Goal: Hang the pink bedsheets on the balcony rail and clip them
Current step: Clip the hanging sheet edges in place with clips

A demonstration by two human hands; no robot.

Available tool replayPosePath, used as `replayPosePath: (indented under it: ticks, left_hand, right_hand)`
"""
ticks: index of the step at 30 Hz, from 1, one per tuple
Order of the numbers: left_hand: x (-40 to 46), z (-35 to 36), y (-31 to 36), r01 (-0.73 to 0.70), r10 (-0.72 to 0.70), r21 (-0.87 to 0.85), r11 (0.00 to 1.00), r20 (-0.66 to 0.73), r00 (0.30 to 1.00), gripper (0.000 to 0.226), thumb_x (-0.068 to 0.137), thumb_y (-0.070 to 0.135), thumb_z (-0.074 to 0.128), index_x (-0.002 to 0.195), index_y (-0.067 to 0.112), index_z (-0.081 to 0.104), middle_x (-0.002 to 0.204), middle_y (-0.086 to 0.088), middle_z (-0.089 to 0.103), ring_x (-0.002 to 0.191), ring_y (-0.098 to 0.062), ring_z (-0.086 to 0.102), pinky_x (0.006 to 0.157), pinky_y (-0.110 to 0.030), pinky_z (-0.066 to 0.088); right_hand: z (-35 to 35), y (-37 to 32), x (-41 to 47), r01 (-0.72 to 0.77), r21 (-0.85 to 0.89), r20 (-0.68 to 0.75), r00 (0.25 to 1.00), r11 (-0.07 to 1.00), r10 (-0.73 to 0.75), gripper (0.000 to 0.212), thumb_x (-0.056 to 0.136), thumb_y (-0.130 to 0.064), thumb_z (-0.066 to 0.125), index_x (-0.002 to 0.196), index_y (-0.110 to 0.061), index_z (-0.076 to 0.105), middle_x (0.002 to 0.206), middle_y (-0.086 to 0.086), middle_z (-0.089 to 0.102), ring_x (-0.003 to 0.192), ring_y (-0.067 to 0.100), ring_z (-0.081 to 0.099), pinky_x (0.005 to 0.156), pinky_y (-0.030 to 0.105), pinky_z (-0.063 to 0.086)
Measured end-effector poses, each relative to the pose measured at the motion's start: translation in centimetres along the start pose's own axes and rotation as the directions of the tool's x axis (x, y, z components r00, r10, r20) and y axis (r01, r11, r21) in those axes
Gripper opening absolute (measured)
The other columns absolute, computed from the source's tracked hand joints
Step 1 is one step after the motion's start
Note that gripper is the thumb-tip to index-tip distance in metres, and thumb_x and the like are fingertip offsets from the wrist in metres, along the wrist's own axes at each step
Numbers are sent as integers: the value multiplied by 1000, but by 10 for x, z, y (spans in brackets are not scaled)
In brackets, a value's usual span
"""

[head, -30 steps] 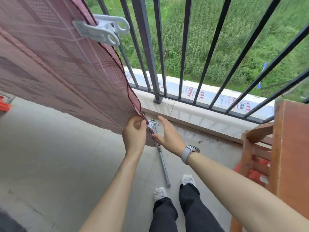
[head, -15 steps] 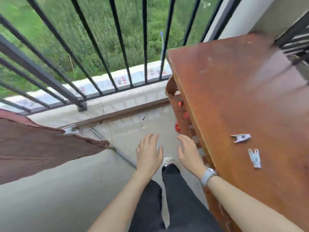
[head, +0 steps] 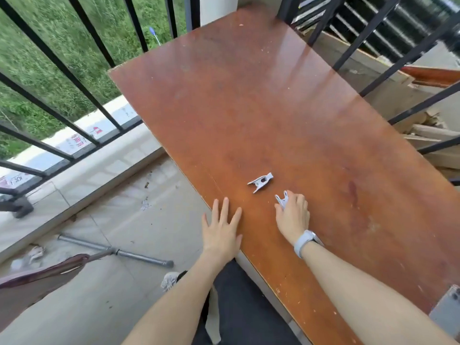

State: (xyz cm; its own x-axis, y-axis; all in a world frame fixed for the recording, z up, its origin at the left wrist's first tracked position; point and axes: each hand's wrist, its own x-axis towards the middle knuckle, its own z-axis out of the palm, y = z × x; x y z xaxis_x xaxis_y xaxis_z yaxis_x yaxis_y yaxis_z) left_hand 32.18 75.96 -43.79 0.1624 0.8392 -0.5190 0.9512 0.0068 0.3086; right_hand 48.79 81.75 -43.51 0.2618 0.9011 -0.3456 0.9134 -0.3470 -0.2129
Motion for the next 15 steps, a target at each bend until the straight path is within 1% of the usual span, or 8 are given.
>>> replayPosePath:
  ticks: [1,3,5,7,9,12,13,15]
  left_hand:
    - [0,0,-1,4,-4,1,1000,12,1000,62,92,38,42,143,29,9,154,-7,-11,141,-30,-13,112,-53,8]
    - [-1,-4,-6,-4,4,-3,1000,13,1000,58,93,35,39,143,27,11,155,-6,-9,141,-28,-11,113,-51,7]
    - [-5,-11,-15,20,-22,-61,998,-25,999,53,95,34,36,143,25,15,155,-5,1,142,-25,-3,113,-48,7]
    - [-16,-18,-32,101,-116,-149,984,-97,988,49,95,31,34,142,23,19,153,-5,13,141,-22,7,113,-45,8]
    - [-35,-23,-59,209,-254,-236,949,-178,951,49,95,29,35,141,22,23,151,-5,22,140,-20,15,113,-44,11]
    - [-81,-27,-112,373,-470,-333,866,-286,835,47,92,28,40,138,21,31,147,-6,31,137,-22,24,111,-43,19]
    - [-101,-27,-130,418,-537,-373,828,-317,782,47,91,26,43,136,19,35,145,-7,36,135,-23,29,109,-43,23]
    - [-151,-24,-167,478,-661,-471,741,-386,644,44,86,20,52,130,13,46,136,-10,48,129,-27,40,103,-44,31]
  right_hand:
    - [1,1,-1,7,-6,3,1000,1000,-7,41,90,-22,51,129,-12,42,125,13,45,116,30,40,89,41,36]
    - [2,0,-6,61,1,-38,997,998,-60,35,91,-21,49,125,-13,46,120,11,49,112,29,45,86,40,37]
    - [3,-8,-18,181,54,-46,983,982,-178,31,91,-21,49,121,-13,49,115,9,53,106,27,49,83,38,40]
    - [7,-25,-34,320,122,38,944,939,-327,30,91,-22,49,120,-14,49,114,6,52,104,24,50,83,35,43]
    - [16,-51,-50,422,174,146,882,889,-448,30,92,-21,48,121,-15,48,116,5,50,108,22,48,86,32,41]
    - [33,-109,-75,571,211,240,757,793,-608,30,92,-22,46,121,-13,48,115,7,50,108,24,48,84,29,38]
    - [39,-132,-88,620,220,263,705,753,-658,30,93,-23,46,121,-12,48,113,7,51,106,25,49,81,28,36]
    - [50,-183,-122,726,230,289,585,648,-758,29,94,-25,45,118,-10,50,110,9,52,103,28,50,76,28,32]
